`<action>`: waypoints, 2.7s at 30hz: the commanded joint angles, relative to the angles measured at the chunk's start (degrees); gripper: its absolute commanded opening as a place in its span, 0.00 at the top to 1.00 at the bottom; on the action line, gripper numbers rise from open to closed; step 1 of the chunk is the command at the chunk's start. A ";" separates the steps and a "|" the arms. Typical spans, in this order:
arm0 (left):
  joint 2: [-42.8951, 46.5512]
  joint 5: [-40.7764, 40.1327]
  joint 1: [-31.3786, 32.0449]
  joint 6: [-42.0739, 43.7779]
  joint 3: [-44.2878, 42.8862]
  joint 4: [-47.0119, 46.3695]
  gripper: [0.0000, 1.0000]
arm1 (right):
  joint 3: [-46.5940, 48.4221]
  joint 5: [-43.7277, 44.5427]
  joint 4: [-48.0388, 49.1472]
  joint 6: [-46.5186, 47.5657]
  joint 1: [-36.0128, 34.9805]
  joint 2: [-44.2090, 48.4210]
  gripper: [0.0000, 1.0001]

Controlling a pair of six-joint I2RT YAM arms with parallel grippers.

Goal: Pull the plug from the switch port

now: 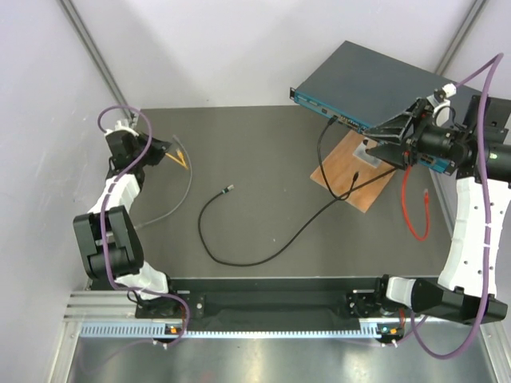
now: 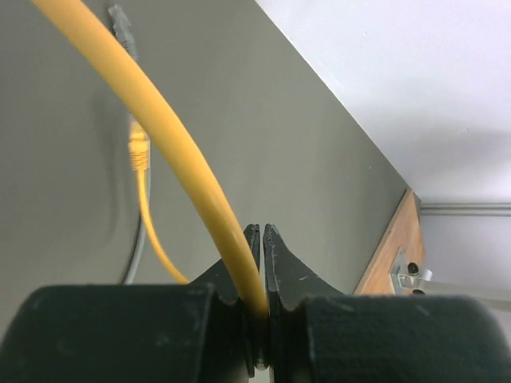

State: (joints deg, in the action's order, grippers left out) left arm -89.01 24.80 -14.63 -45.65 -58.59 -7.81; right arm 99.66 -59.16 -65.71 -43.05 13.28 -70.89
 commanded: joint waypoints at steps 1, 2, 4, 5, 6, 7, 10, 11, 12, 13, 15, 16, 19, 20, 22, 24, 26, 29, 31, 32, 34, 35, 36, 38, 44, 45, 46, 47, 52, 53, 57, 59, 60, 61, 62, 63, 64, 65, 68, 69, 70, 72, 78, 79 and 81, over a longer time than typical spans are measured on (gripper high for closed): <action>-1.59 0.35 -0.39 1.96 -0.03 -8.11 0.99 | -1.91 -0.26 3.21 -0.63 -0.62 1.89 0.35; -2.39 -1.31 -0.40 2.75 -0.91 -5.22 0.95 | -2.62 -0.17 3.83 -1.68 -0.71 2.25 0.35; -4.40 -3.43 -0.31 4.33 -4.06 5.19 0.80 | -3.50 0.53 4.19 -2.21 -0.62 2.43 0.34; -4.94 -4.57 -0.40 5.04 -4.77 7.53 0.78 | -3.50 1.40 4.19 -2.56 -0.71 2.51 0.34; -5.38 -5.28 -0.31 5.65 -5.48 10.51 0.74 | -3.77 1.85 4.10 -2.74 -0.62 2.51 0.34; -5.82 -6.33 -0.40 6.62 -6.53 15.50 0.68 | -4.03 2.37 4.01 -2.92 -0.71 2.60 0.34; -5.82 -8.27 -0.40 7.77 -6.72 19.23 0.62 | -4.73 4.04 4.01 -3.27 -0.62 2.95 0.34; -5.73 -8.71 -0.40 7.68 -6.72 20.02 0.56 | -5.00 5.09 4.27 -3.45 -0.71 3.13 0.34; -5.65 -8.97 -0.48 7.51 -6.72 20.38 0.51 | -5.69 5.36 4.54 -3.62 -0.62 3.22 0.34; -5.47 -8.80 -0.48 7.50 -7.06 20.90 0.51 | -6.05 5.63 4.98 -3.88 -0.71 3.57 0.34; -5.21 -9.24 -0.48 7.42 -7.77 23.80 0.46 | -6.58 6.68 5.42 -4.32 -0.71 3.83 0.34; -4.60 -10.81 -0.40 7.33 -8.29 25.38 0.41 | -6.67 7.21 5.42 -4.33 -0.62 4.09 0.34; -3.28 -14.85 -0.40 8.20 -10.57 31.44 0.34 | -7.19 8.96 4.72 -4.06 -0.62 4.45 0.34; -2.84 -16.17 -0.40 8.21 -11.54 33.37 0.33 | -7.20 9.93 4.28 -3.45 -0.71 4.53 0.34; -1.35 -20.20 0.22 6.98 -12.95 38.91 0.28 | -7.90 10.46 3.75 -3.18 -0.62 4.88 0.34; 0.58 -22.41 1.18 4.53 -13.57 44.52 0.28 | -7.90 13.18 3.05 -2.39 -0.71 5.32 0.35; 1.99 -24.35 2.50 2.59 -12.78 47.35 0.28 | -8.34 15.37 3.66 -2.39 -0.71 5.85 0.37; 4.45 -24.27 5.13 -1.37 -10.24 51.49 0.28 | -8.95 18.53 4.45 -2.39 -0.54 6.73 0.37; 6.65 -24.27 7.51 -3.13 -8.39 53.34 0.28 | -8.78 20.39 4.10 -1.87 -0.53 7.35 0.37; 7.62 -24.36 8.21 -3.31 -7.86 53.52 0.28 | -8.78 21.70 3.58 -1.69 -0.53 7.52 0.37; 10.34 -24.27 10.32 -2.87 -7.68 53.26 0.31 | -8.86 23.29 2.61 -0.82 -0.53 8.22 0.37; 11.13 -23.92 10.94 -2.00 -8.12 52.91 0.32 | -9.82 24.43 2.78 -0.72 -0.45 8.66 0.38; 12.45 -21.13 12.33 1.23 -9.95 52.38 0.34 | -10.44 24.79 3.31 -0.72 -0.36 9.62 0.40; 13.95 -17.95 14.36 5.81 -11.45 47.73 0.42 | -12.02 26.28 5.14 -2.12 -0.01 11.12 0.45; 9.39 -13.20 22.97 13.65 -21.73 44.47 0.42 | -11.88 27.19 7.98 -1.10 8.58 15.00 0.55; 7.64 -12.67 24.90 14.70 -23.75 43.94 0.42 | -10.98 25.42 6.49 0.58 14.18 13.69 0.57; 6.93 -10.32 25.70 15.15 -24.37 42.98 0.42 | -10.19 23.93 2.65 3.47 16.84 13.07 0.59; 6.31 -9.25 26.58 15.93 -25.08 42.10 0.42 | -9.23 22.35 1.04 4.63 19.04 12.54 0.63; 2.71 -2.30 31.77 18.84 -26.75 38.67 0.42 | -9.83 23.82 1.20 5.60 22.05 13.50 0.63; 2.18 -1.25 32.38 20.49 -27.02 38.66 0.42 | -11.40 23.74 1.46 5.61 22.66 13.76 0.62; 2.09 -1.07 35.10 26.04 -26.23 39.72 0.42 | -16.76 23.30 6.81 4.20 24.34 14.82 0.55; 2.35 -0.80 35.64 28.93 -24.83 38.58 0.42 | -19.22 23.73 7.88 3.67 24.95 14.73 0.54; 2.44 -1.06 35.99 29.56 -24.73 38.58 0.42 | -19.76 24.00 7.97 3.76 25.65 14.38 0.53; 2.35 -1.07 36.08 29.91 -24.65 38.58 0.42 | -20.46 23.22 8.66 3.67 26.09 14.29 0.53; 2.27 -1.07 36.08 30.52 -24.73 38.92 0.42 | -21.77 23.03 10.59 3.15 26.53 14.12 0.54; 2.18 -1.15 36.17 30.79 -24.65 39.01 0.42 | -22.39 22.95 11.82 1.84 26.71 14.20 0.53; 2.35 -1.33 36.08 31.49 -24.47 39.28 0.42 | -23.88 22.68 13.84 0.87 26.71 14.38 0.53; 2.35 -1.59 36.08 31.67 -24.21 39.45 0.42 | -24.68 22.68 15.77 -0.01 26.89 15.08 0.52; 2.70 -3.43 36.08 32.55 -23.16 39.89 0.42 | -29.67 22.25 24.29 -5.10 27.06 17.01 0.49; 2.70 -3.79 36.08 32.81 -23.06 40.24 0.42 | -30.91 22.15 26.75 -7.55 27.06 17.36 0.50; 2.70 -4.40 36.08 33.08 -22.89 40.42 0.42 | -31.88 22.24 27.39 -8.36 27.06 17.45 0.51; 2.88 -4.76 35.99 33.52 -22.80 40.68 0.41 | -34.61 21.02 29.75 -10.46 27.06 17.98 0.53; 2.97 -4.58 36.08 33.52 -21.66 40.69 0.41 | -38.48 19.78 36.87 -14.68 26.98 20.00 0.60; 2.97 -4.32 35.99 33.35 -21.48 40.68 0.41 | -38.75 19.78 37.32 -15.39 27.06 20.44 0.60; 2.97 -3.97 35.99 33.17 -21.39 40.51 0.41 | -38.92 19.78 38.73 -16.62 27.15 20.97 0.60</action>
State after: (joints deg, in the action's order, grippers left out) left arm -88.01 20.29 21.43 -13.45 -80.25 33.82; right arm 60.71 -38.28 -34.26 -55.94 39.68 -51.68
